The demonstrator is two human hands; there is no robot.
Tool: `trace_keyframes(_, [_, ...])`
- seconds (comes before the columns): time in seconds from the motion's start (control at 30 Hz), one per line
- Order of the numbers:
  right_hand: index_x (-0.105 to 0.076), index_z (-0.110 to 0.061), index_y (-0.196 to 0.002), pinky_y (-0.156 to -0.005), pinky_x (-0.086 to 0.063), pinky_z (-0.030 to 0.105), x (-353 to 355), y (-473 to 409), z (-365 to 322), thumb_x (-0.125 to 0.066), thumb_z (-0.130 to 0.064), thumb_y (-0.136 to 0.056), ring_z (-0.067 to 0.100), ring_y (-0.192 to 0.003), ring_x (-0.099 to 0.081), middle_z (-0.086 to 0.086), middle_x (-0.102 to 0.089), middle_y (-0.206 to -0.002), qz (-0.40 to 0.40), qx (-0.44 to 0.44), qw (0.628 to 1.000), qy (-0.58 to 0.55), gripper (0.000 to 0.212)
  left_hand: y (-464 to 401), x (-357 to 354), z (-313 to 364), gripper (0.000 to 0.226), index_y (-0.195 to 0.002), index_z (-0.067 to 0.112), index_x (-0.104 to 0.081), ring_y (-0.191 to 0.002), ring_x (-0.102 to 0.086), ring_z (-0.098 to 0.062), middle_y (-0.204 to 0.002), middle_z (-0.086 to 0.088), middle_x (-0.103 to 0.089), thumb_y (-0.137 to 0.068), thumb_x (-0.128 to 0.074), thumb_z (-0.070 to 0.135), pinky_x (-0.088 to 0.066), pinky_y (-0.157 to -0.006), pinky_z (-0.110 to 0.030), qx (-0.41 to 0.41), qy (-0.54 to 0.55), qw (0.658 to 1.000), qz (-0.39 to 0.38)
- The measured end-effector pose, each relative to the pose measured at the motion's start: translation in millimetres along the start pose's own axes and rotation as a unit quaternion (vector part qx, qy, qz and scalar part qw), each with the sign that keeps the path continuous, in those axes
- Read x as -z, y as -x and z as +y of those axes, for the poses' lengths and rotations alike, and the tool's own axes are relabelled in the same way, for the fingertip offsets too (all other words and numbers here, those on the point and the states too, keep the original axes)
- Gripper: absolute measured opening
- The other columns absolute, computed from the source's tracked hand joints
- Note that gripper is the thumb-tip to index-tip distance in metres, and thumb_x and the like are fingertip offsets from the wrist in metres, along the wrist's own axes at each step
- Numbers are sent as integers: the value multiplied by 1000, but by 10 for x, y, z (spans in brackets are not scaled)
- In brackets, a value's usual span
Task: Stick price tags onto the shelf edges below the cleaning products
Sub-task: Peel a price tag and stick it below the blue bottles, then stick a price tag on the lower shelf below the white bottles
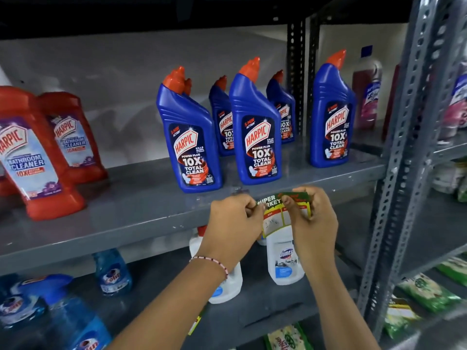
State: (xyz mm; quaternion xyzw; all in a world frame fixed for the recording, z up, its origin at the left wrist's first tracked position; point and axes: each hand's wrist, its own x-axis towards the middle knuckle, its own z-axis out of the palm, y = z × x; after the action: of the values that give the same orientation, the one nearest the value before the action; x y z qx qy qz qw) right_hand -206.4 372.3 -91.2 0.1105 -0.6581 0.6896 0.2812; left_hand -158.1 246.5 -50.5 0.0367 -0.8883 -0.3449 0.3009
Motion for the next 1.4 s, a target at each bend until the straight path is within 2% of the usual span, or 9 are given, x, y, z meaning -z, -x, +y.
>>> trace_keyframes(0.3, [-56,-23,-97,-70,-47,25,-20,-70,110,-76,-25,-82,14,-78,-52,4,-56,-93,147,18,988,52,26,44,5,-72,40,-65,3,-58,-45,-68,-23,-58,-13,-70,-89,-60,35,-59,-48,-36,10,-22,1000,14])
trace_keyframes(0.43, [-47,-22,-89,-65,-42,12,-63,191,269,-60,-16,-93,16,-73,-52,7,-55,-87,178,-1,984,15,15,234,99,-270,41,-59,2,-50,-37,-65,-20,-50,-15,-65,-89,-61,27,-55,-39,-27,23,0,1000,3])
trace_keyframes(0.63, [-52,-27,-89,-63,-42,6,-405,1055,717,-60,-5,-91,-1,-68,-56,1,-60,-83,-3,-94,996,6,23,478,141,-1438,30,-68,-3,-62,-46,-70,-22,-65,-22,-72,-84,-69,21,-61,-52,-37,191,3,977,-93])
trace_keyframes(0.77, [-58,-20,-95,-62,-44,5,-790,1608,1196,-64,-3,-87,12,-80,-62,14,-67,-100,-213,-195,953,92,19,658,131,-2240,7,-76,13,-76,-71,-69,-16,-86,-8,-78,-79,-70,15,-49,-60,-14,251,-97,951,-149])
trace_keyframes(0.9, [-60,-6,-113,-83,-49,40,-1213,1976,1547,-65,-10,-85,36,-106,-57,20,-60,-115,-335,-218,895,197,28,779,30,-2797,24,-104,15,-72,-106,-66,-26,-112,-9,-73,-80,-69,15,-47,-84,-24,296,-128,928,-190])
trace_keyframes(1.0, [-55,-10,-122,-88,-49,43,-1440,2164,1723,-72,-28,-81,35,-111,-56,15,-56,-125,-361,-199,871,267,48,826,-78,-3086,50,-129,13,-55,-113,-62,-31,-129,-11,-63,-82,-68,15,-50,-91,-31,340,-98,909,-221])
trace_keyframes(1.13, [-49,-17,-127,-91,-43,47,-1594,2292,1845,-76,-36,-75,36,-115,-53,11,-51,-132,-345,-147,842,387,62,786,-182,-3311,67,-143,10,-36,-93,-64,-34,-133,-14,-56,-83,-64,1,-55,-44,-28,413,46,885,-210])
trace_keyframes(1.23, [-44,-23,-133,-98,-36,48,-1659,2294,1855,-76,-29,-74,32,-122,-50,8,-43,-139,-321,-184,853,368,67,711,-146,-3392,43,-124,6,-57,-57,-56,-16,-96,-15,-64,-82,-69,5,-48,-34,-18,382,19,904,-190])
trace_keyframes(1.4, [-61,-24,-117,-84,-44,33,-1485,2243,1820,-72,-19,-80,24,-104,-59,4,-52,-124,-272,-226,897,265,39,770,11,-3205,18,-100,10,-66,-49,-60,-13,-75,-9,-66,-82,-71,11,-56,-46,-21,338,-40,911,-233])
